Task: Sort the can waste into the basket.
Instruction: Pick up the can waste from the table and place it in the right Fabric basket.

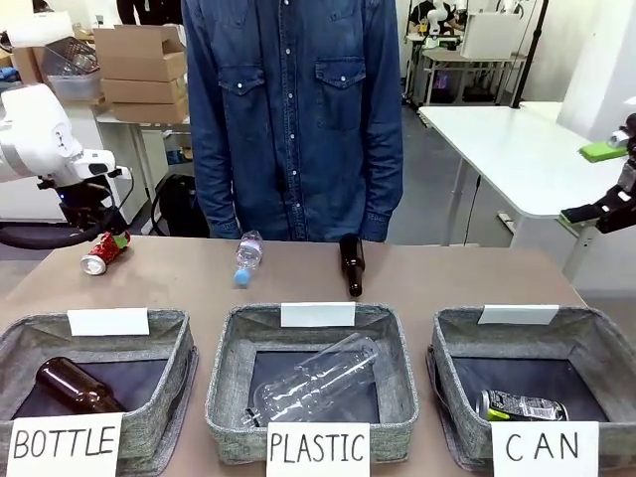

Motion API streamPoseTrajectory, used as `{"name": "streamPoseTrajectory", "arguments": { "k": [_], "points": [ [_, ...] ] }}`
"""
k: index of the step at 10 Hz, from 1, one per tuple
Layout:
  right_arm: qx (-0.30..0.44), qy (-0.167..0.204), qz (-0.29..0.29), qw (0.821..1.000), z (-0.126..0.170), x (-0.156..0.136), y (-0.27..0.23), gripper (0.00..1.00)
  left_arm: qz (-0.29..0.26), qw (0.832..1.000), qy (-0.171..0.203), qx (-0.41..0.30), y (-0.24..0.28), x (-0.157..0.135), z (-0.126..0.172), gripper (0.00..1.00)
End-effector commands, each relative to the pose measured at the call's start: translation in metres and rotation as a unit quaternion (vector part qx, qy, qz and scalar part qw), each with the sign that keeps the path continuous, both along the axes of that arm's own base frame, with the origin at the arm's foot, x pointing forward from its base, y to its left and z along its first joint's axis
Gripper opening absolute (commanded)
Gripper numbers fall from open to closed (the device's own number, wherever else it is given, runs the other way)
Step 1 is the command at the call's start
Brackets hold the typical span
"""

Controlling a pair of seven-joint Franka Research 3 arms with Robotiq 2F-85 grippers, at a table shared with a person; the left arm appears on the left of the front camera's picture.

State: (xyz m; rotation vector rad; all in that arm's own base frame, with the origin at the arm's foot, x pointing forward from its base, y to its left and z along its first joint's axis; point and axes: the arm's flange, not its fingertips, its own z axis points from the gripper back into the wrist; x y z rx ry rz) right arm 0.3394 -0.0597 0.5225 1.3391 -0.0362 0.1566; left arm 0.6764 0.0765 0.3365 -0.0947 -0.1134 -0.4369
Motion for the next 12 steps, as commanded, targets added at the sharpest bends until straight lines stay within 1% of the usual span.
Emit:
{"name": "streamPoseTrajectory", "arguments": {
  "k": [1,6,7,8,9,10,11,12],
  "points": [
    [-0.001,-0.007,0.006,1.000,0.001,0.000,-0.002,1.00,0.011,1.000,0.023,-0.001,0.011,0.017,-0.013,1.00],
    [-0.001,-0.007,0.006,1.000,0.001,0.000,-0.002,1.00,0.000,0.999,0.035,-0.007,0.016,0.020,-0.022,1.00],
    [-0.001,-0.007,0.006,1.000,0.001,0.000,-0.002,1.00,-0.005,0.999,0.039,0.003,0.016,0.019,-0.024,0.64],
    [-0.001,-0.007,0.006,1.000,0.001,0.000,-0.002,1.00,-0.005,0.999,0.035,0.006,0.015,0.017,-0.025,0.42],
    [-0.001,-0.007,0.006,1.000,0.001,0.000,-0.002,1.00,-0.006,0.999,0.034,0.002,0.016,0.017,-0.025,0.06],
    [-0.001,-0.007,0.006,1.000,0.001,0.000,-0.002,1.00,-0.008,0.999,0.032,0.002,0.016,0.016,-0.025,0.37],
    [-0.001,-0.007,0.006,1.000,0.001,0.000,-0.002,1.00,-0.009,0.999,0.032,0.001,0.016,0.017,-0.026,0.00],
    [-0.001,-0.007,0.006,1.000,0.001,0.000,-0.002,1.00,-0.011,0.999,0.032,-0.002,0.017,0.017,-0.026,0.00]
  ]
}}
